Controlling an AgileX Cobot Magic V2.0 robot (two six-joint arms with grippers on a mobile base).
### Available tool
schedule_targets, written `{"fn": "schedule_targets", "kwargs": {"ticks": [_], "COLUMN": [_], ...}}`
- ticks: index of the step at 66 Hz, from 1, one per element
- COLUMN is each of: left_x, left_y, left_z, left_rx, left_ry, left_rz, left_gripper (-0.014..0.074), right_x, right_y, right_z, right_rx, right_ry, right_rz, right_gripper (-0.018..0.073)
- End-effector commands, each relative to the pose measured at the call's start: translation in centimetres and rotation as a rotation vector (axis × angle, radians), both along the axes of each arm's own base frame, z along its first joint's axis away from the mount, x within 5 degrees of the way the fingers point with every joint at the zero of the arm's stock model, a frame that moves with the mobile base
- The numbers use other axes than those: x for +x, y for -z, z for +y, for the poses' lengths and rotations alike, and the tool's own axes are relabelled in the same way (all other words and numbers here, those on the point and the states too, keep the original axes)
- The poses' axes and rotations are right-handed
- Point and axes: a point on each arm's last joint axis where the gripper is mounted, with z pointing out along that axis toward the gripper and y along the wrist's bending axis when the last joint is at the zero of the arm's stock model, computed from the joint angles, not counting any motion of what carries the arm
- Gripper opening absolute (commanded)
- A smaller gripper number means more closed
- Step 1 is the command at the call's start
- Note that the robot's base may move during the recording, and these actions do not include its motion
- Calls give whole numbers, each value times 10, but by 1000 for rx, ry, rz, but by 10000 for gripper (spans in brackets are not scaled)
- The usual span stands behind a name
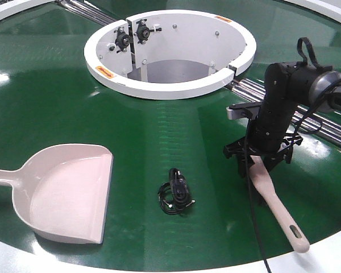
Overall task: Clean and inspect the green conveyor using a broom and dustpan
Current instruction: 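Reach the right gripper down and grasp the pink brush handle, then reach the left gripper down and grasp the pink dustpan handle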
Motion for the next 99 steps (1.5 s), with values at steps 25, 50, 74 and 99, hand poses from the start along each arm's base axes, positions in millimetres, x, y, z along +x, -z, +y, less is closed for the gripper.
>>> {"fn": "schedule_targets", "kwargs": {"ticks": [25, 50, 74, 99], "left_x": [0, -2, -2, -2], "left_y": [-16, -11, -10, -9], "left_z": [-1, -1, -1, 5], "left_rx": [-18, 43, 166, 993], "left_ry": [-4, 32, 87, 419], "left_rz": [-87, -36, -38, -83], "left_gripper": [589, 589, 589, 589], "right_x": [-17, -65, -106, -109], "right_y": [-63, -128, -124, -128], "right_z": [-3, -12, -19, -19], "right_rx": [17, 53, 62, 64], "right_ry": [-17, -2, 2, -6], "right_rz": [-80, -223, -182, -195], "right_gripper": [-8, -5, -3, -3]}}
